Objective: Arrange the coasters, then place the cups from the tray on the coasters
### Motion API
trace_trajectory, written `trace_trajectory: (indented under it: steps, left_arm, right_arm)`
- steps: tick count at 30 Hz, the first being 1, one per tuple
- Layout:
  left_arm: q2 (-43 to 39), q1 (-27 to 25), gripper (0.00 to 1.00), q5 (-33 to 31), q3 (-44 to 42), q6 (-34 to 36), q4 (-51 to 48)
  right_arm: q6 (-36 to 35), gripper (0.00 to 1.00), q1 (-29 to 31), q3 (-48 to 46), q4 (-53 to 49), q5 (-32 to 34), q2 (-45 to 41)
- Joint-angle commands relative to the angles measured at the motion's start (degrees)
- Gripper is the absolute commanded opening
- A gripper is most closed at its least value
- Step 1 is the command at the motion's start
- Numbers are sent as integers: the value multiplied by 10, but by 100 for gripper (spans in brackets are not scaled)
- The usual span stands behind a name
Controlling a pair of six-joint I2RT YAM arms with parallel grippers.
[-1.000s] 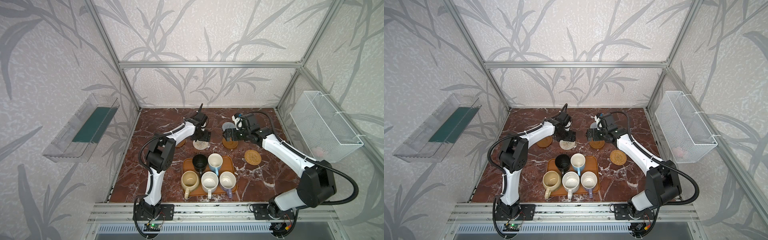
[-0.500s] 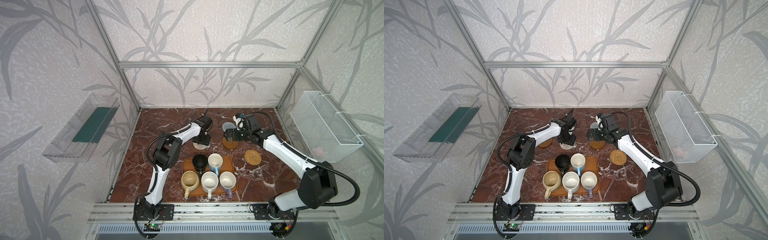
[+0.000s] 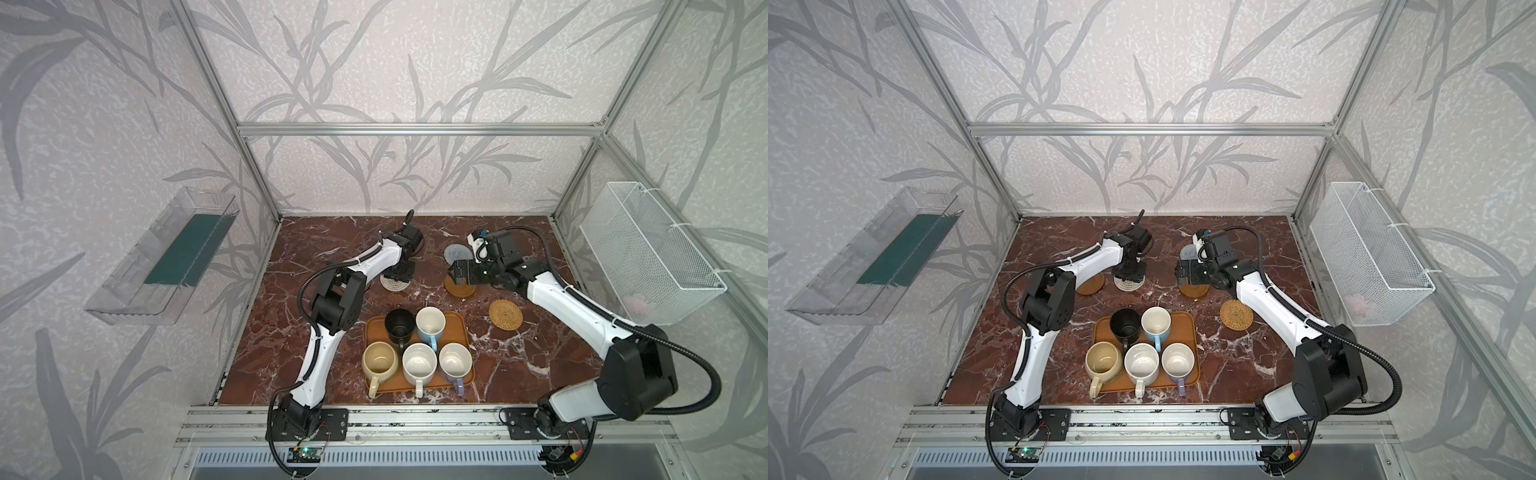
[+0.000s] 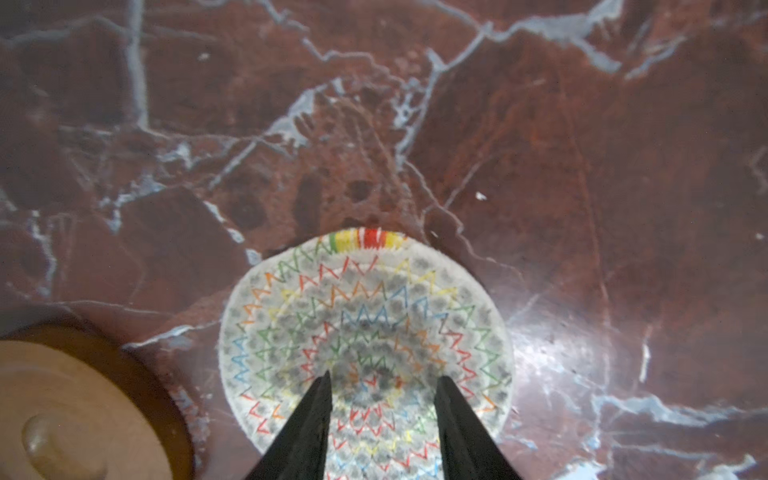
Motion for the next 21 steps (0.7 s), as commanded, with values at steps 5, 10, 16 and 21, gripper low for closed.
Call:
trace_trajectory:
  steps: [5,10,16,21]
  left_arm:
    - [21,33,44,-4,20,-6,-50]
    - [1,38,45,41,0,-10,-32]
    - [-5,30,45,60,-35,-24,-20]
    - [-32,27,45,72,-73,-36,-1]
  right_arm:
    - [3,99,-3,1,15,-11,12]
    - [2,99,-3,14,8,-23,31]
    - [8,99,-3,21,1,-35,40]
    - [12,99,-3,14,4,-36,35]
